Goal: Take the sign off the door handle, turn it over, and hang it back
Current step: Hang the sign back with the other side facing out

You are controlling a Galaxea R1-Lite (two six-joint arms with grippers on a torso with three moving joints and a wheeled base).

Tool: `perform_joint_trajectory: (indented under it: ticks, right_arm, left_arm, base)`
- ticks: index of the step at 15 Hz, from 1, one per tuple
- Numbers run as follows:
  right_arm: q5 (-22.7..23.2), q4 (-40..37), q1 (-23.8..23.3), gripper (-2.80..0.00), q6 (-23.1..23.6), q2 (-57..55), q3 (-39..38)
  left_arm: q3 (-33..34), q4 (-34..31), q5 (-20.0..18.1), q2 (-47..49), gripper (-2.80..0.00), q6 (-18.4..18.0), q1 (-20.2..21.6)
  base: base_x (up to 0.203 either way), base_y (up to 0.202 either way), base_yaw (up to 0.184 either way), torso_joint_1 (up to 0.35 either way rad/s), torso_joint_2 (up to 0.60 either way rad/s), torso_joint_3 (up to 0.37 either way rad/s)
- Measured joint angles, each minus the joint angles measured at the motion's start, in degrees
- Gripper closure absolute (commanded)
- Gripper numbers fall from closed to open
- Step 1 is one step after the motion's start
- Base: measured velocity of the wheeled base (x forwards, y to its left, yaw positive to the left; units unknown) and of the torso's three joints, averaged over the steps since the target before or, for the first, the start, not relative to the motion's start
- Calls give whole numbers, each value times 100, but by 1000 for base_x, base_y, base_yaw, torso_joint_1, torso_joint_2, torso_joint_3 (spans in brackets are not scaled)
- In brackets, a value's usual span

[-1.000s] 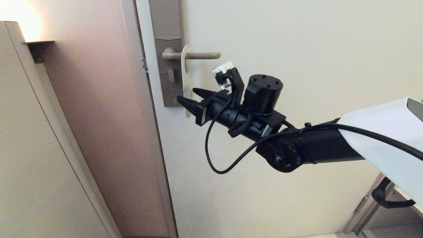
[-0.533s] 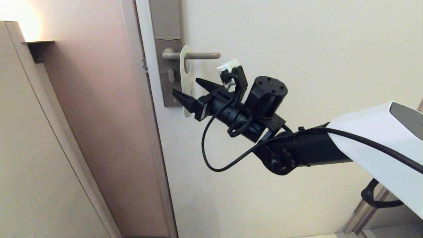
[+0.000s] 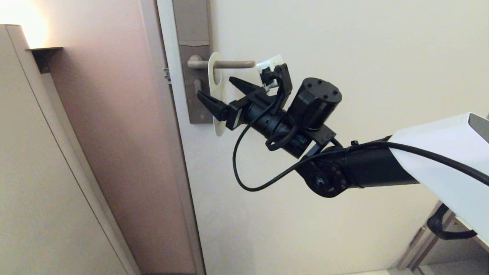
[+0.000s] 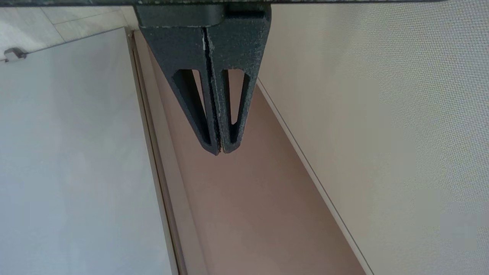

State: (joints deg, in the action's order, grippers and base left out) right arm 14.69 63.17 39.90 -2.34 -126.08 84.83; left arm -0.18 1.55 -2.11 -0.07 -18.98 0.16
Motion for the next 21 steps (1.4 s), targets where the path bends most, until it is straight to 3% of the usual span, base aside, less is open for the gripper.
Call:
perform_joint_trajectory:
  ticks: [9,14,19,20,21]
  right_arm:
    - [-22,-99,-74,-280,117,511,-262]
    - [-22,62,-223,-280,682,1123,-1361]
    - [-170,15,-233,-280,873,1767,-2441]
    - [-213,8,-234,0,870,1865,-2602]
    - [-231,13,-243,0,867,1948,-2717]
  left_arm:
    - [0,-2,5,0,0,7,0]
    - [0,1,3,0,0,8,0]
    - [0,-2,0,0,0,7,0]
    - [0,1,3,0,0,7,0]
    - [0,1,4,0,0,7,0]
  base:
    - [0,0,0,0,0,0]
    - [0,0,0,0,0,0]
    - [0,0,0,0,0,0]
    - [0,0,0,0,0,0]
    - [0,0,0,0,0,0]
